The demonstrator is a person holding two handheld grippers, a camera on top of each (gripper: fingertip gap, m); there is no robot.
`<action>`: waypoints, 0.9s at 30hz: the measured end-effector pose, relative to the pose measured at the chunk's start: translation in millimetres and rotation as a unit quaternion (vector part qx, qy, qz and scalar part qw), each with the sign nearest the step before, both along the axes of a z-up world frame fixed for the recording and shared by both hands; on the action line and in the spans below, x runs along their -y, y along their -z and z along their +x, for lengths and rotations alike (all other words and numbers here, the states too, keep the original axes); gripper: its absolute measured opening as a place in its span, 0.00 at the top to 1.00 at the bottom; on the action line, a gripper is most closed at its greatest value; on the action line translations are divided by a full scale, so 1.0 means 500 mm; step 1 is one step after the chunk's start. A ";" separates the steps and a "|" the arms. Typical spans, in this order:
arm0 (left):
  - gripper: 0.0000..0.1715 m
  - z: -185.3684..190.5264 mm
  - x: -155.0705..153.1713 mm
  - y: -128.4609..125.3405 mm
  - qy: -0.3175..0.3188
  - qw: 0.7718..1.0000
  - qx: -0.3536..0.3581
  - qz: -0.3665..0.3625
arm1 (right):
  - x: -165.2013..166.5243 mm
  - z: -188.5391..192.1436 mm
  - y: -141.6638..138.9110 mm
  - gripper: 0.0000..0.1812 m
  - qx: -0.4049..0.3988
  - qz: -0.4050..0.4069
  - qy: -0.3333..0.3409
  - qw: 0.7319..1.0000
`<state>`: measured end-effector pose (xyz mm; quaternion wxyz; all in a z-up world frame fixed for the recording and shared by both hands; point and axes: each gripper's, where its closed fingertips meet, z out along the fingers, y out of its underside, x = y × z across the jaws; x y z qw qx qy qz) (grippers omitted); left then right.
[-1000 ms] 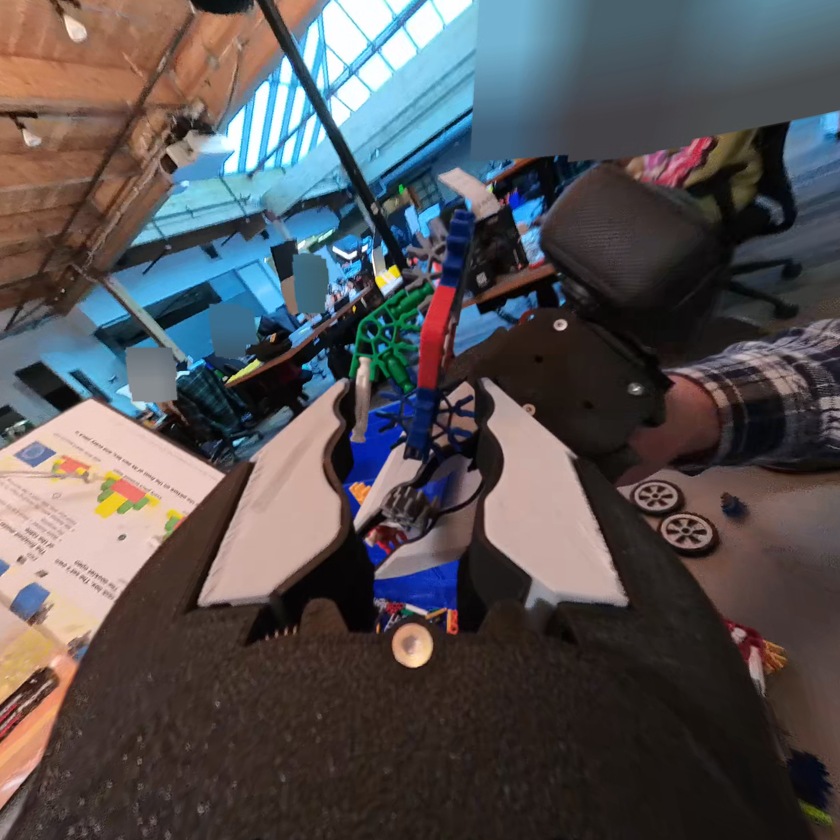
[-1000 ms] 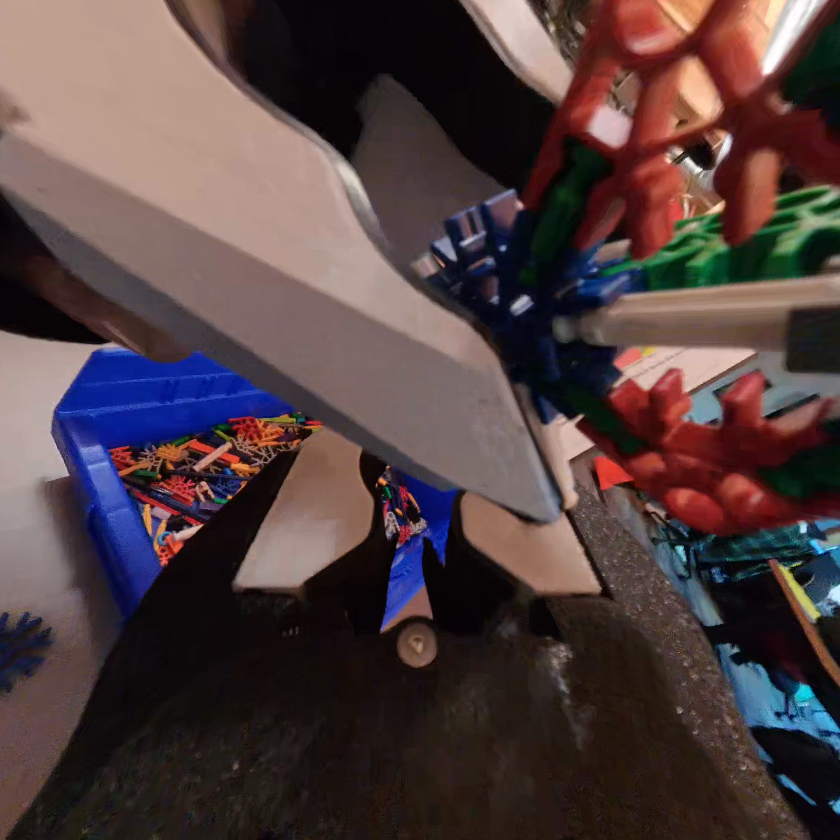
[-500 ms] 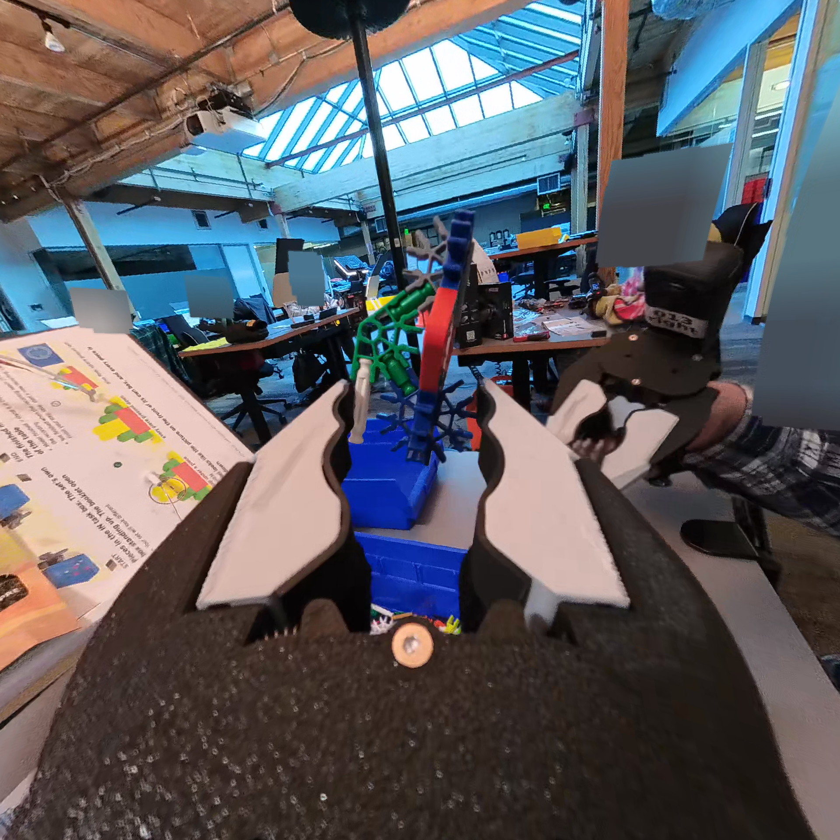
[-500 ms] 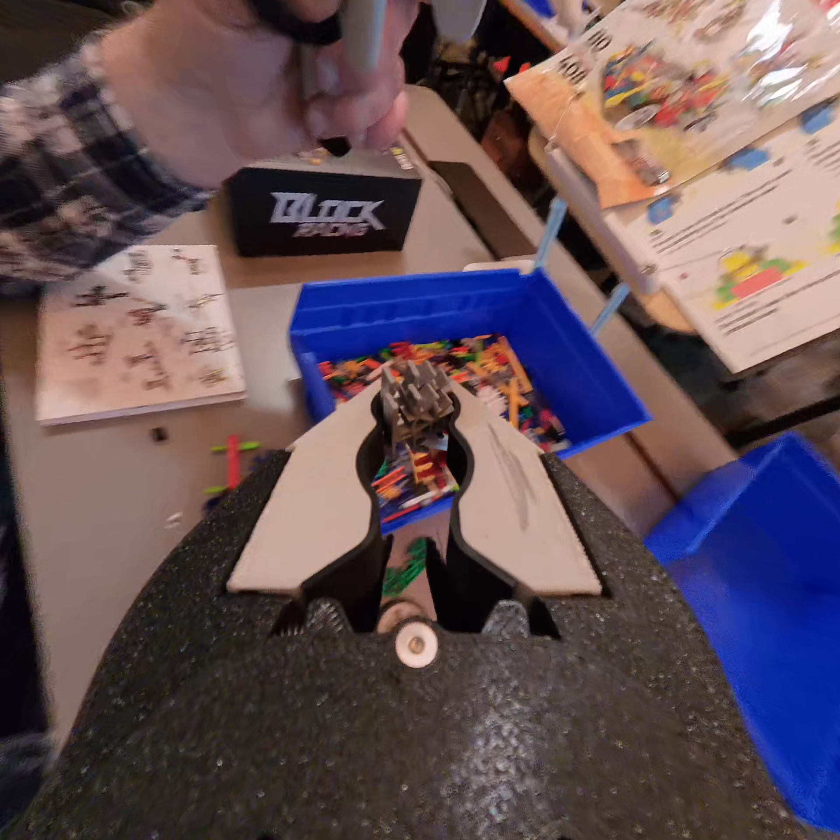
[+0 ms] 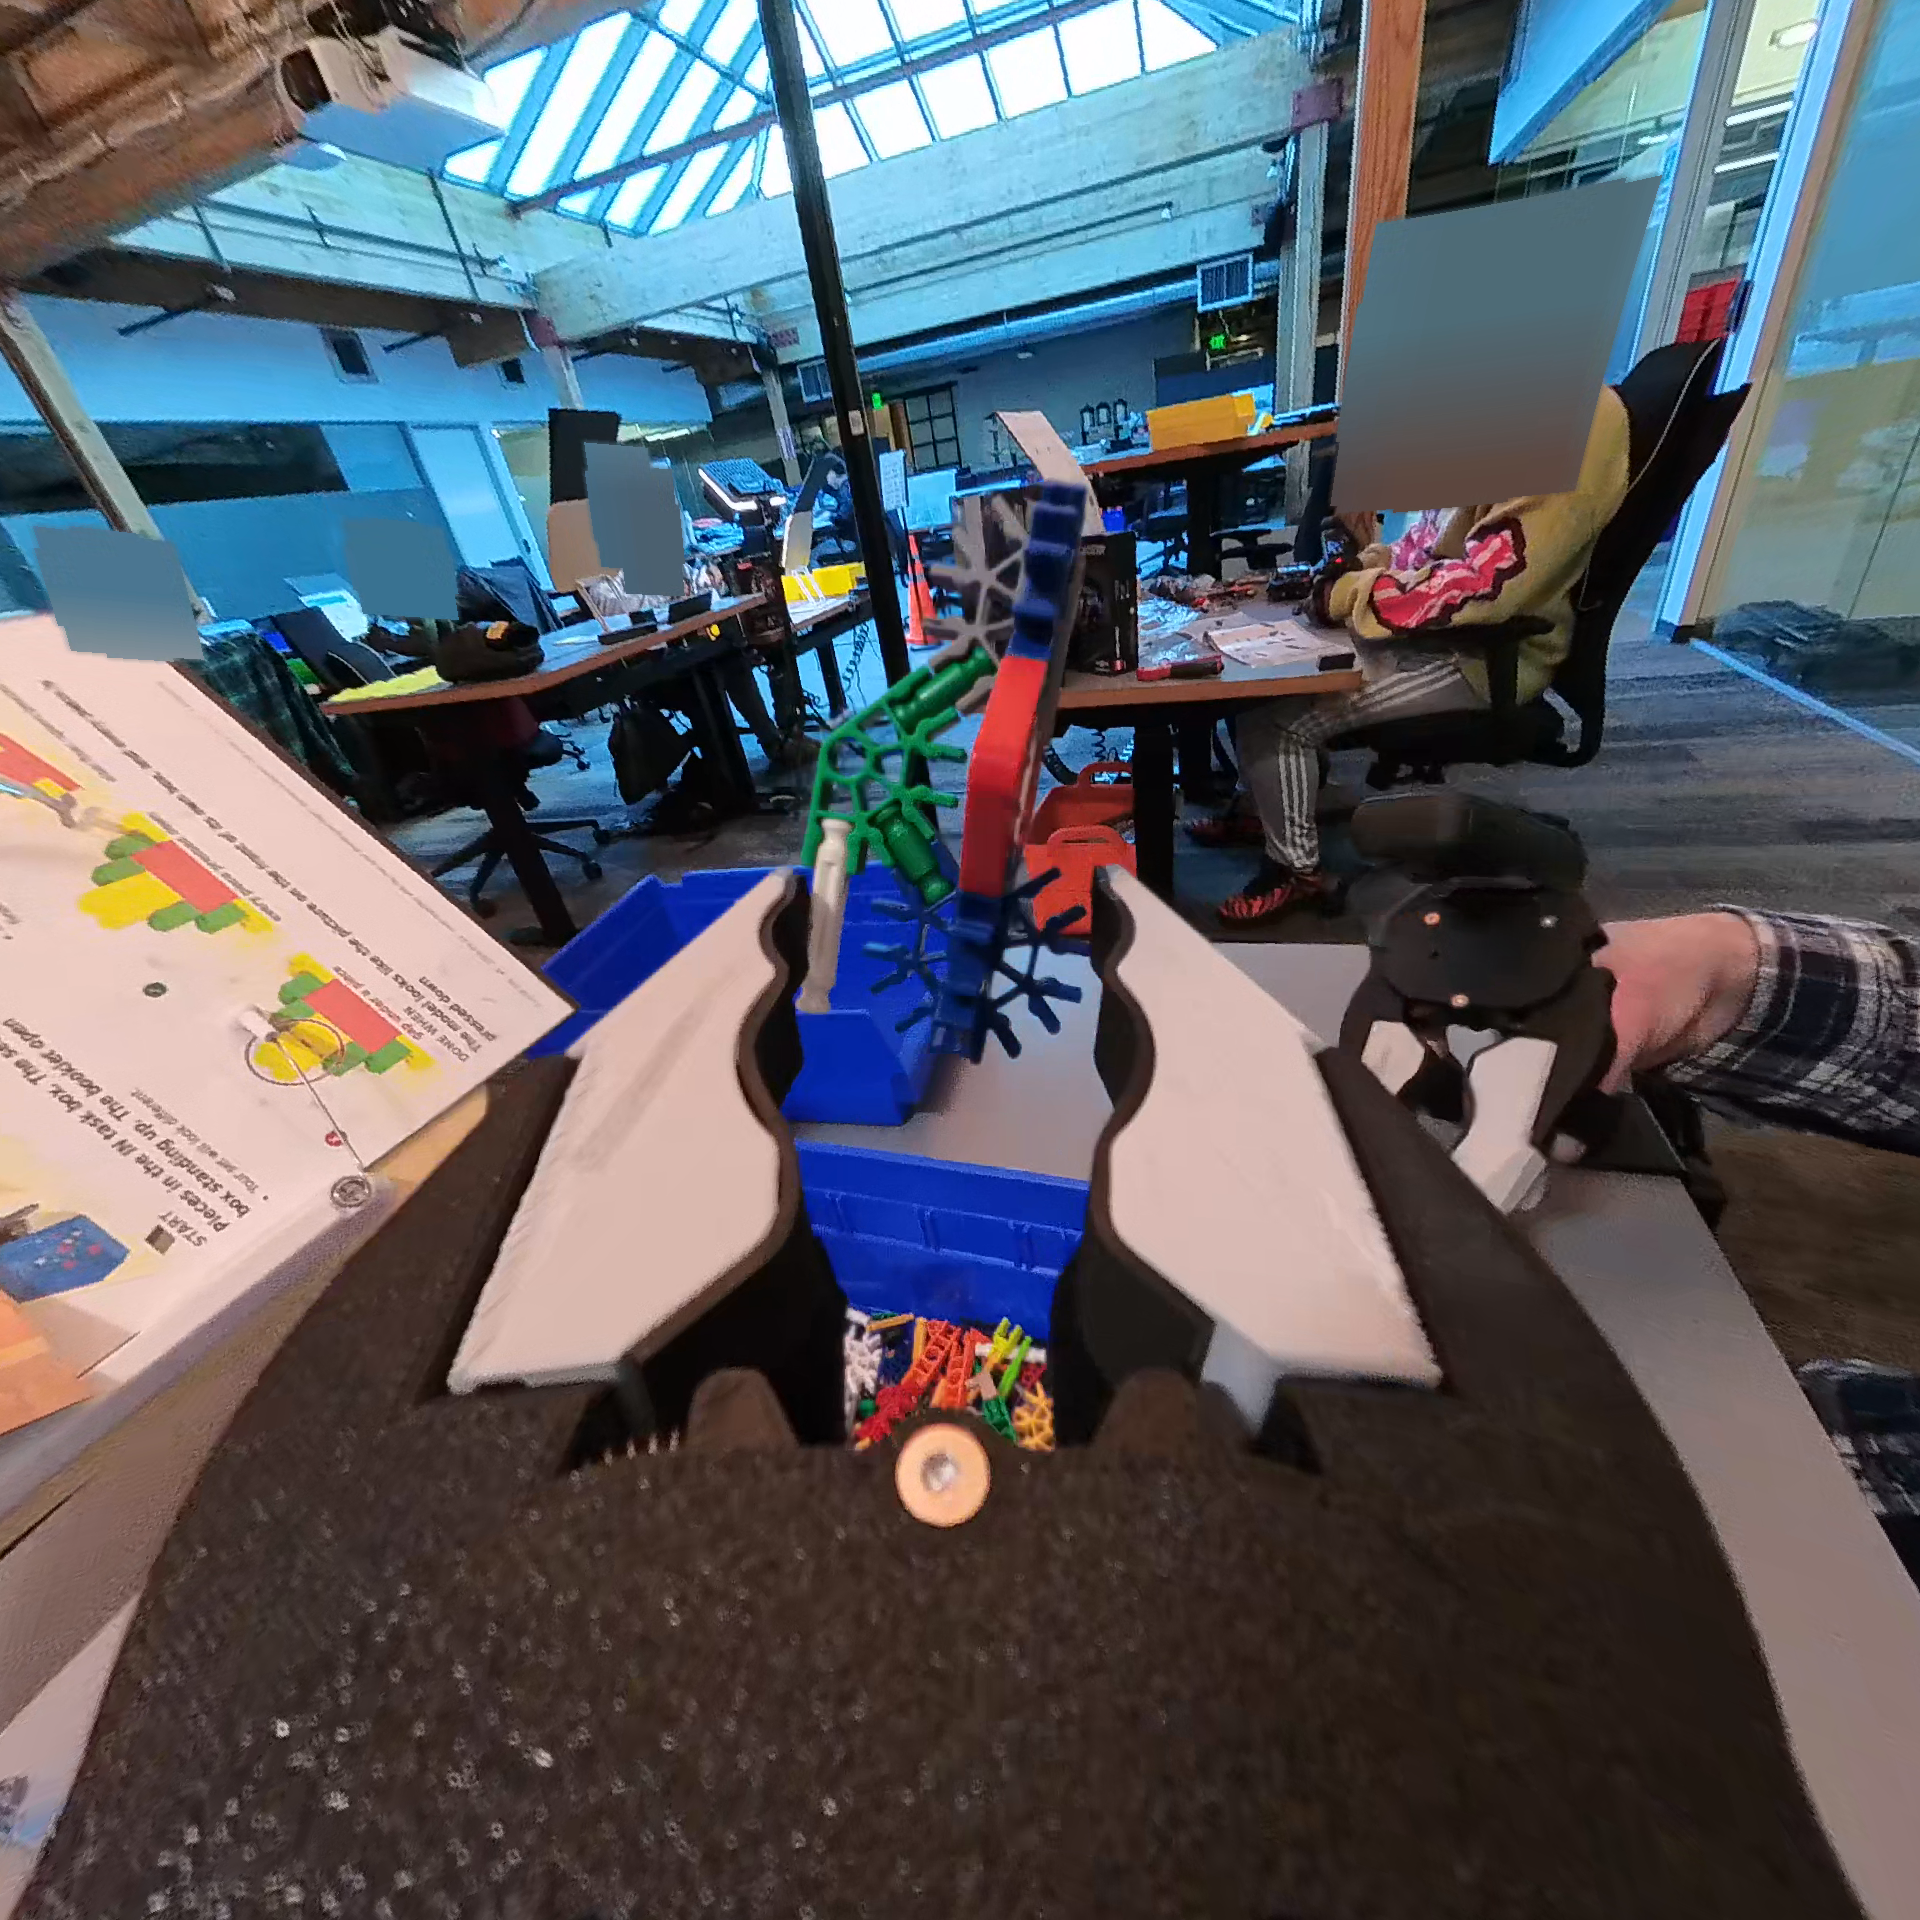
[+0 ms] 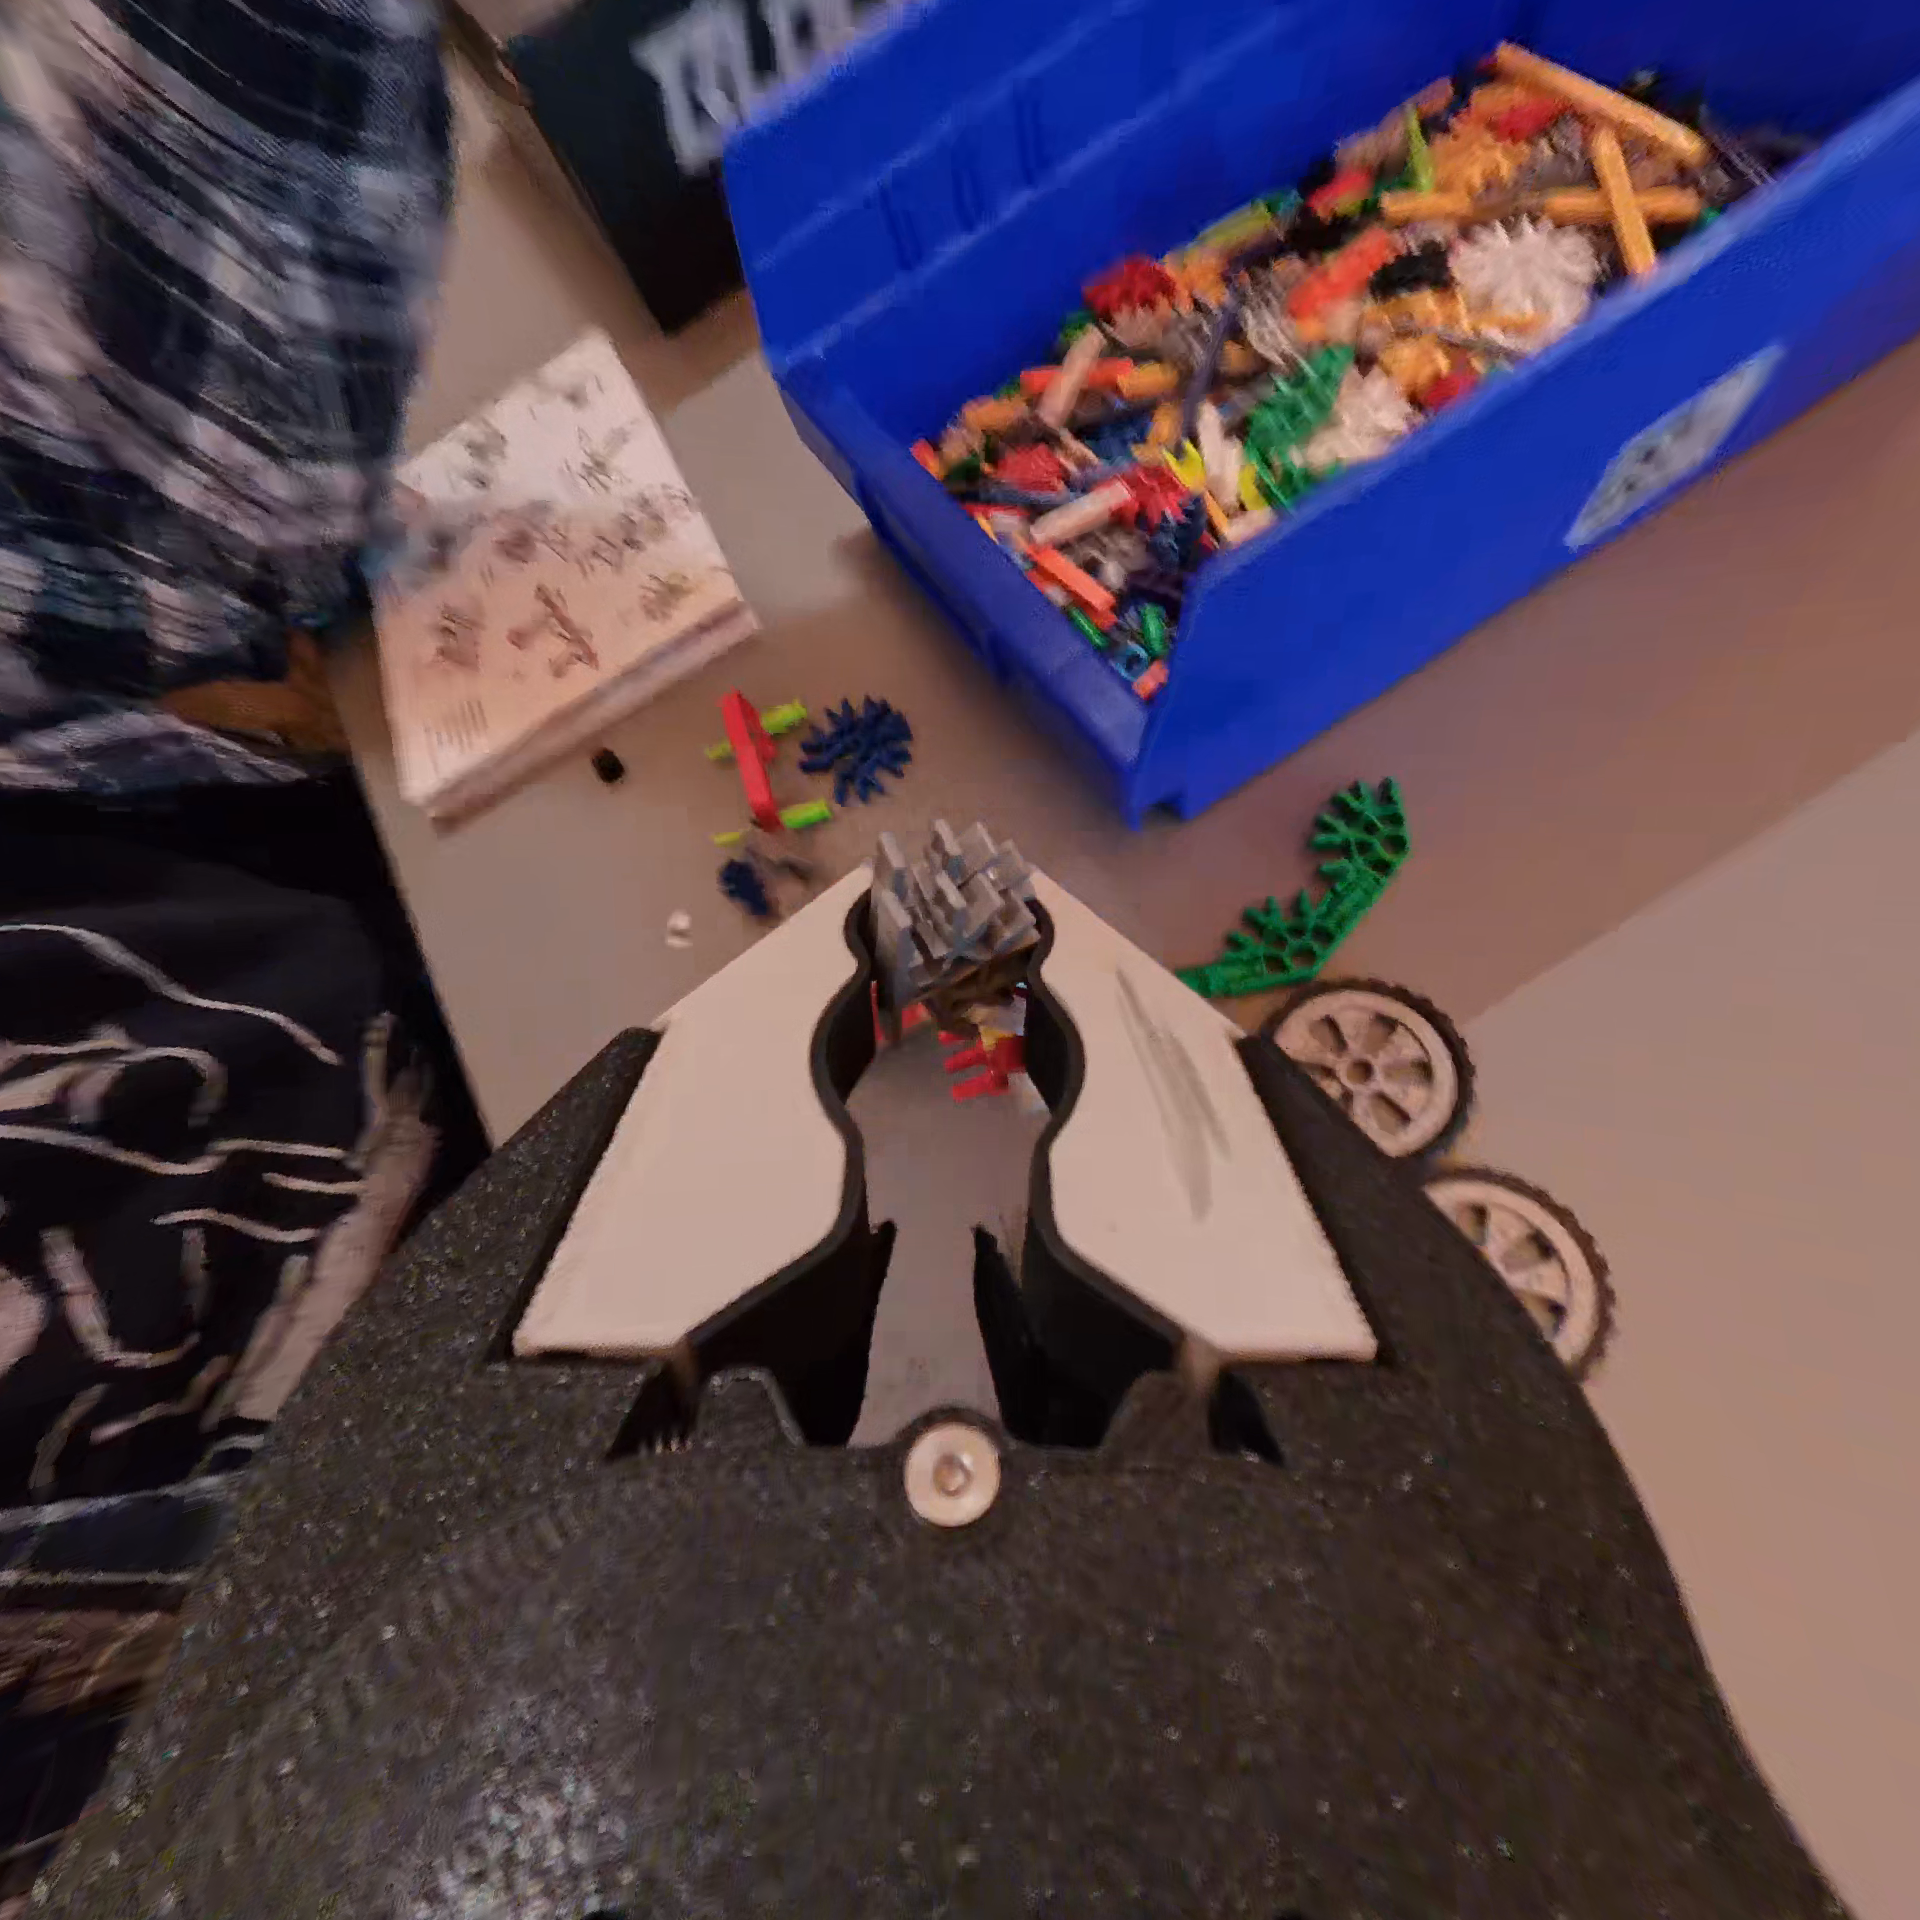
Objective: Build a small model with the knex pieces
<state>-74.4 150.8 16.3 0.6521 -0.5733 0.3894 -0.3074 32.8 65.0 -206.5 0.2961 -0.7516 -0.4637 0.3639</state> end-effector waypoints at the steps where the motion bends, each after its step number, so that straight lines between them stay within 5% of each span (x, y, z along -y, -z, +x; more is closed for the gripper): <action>1: 0.70 0.003 -0.003 0.006 0.001 1.000 -0.001 -0.005 | -0.007 0.009 0.020 0.88 0.024 0.003 0.008 1.000; 4: 0.70 0.016 -0.011 0.028 0.011 1.000 -0.008 -0.022 | -0.004 0.014 0.066 0.88 0.063 -0.014 0.003 0.998; 8: 0.70 0.031 -0.024 0.062 0.017 0.999 -0.025 -0.042 | -0.014 0.020 0.107 0.74 0.120 0.008 0.008 0.993; 13: 0.70 0.045 -0.038 0.100 0.025 0.997 -0.043 -0.066 | -0.039 0.017 0.059 0.72 0.099 0.038 0.011 0.994; 17: 0.70 0.053 -0.042 0.116 0.040 0.995 -0.037 -0.083 | -0.080 0.013 -0.031 0.71 0.059 0.086 0.030 0.994; 23: 0.70 0.071 -0.030 0.128 0.065 0.994 -0.045 -0.081 | -0.144 -0.037 -0.300 0.72 -0.143 0.207 0.063 0.966; 27: 0.70 0.089 -0.011 0.144 0.085 0.990 -0.078 -0.078 | -0.175 -0.079 -0.367 0.74 -0.157 0.276 0.049 0.947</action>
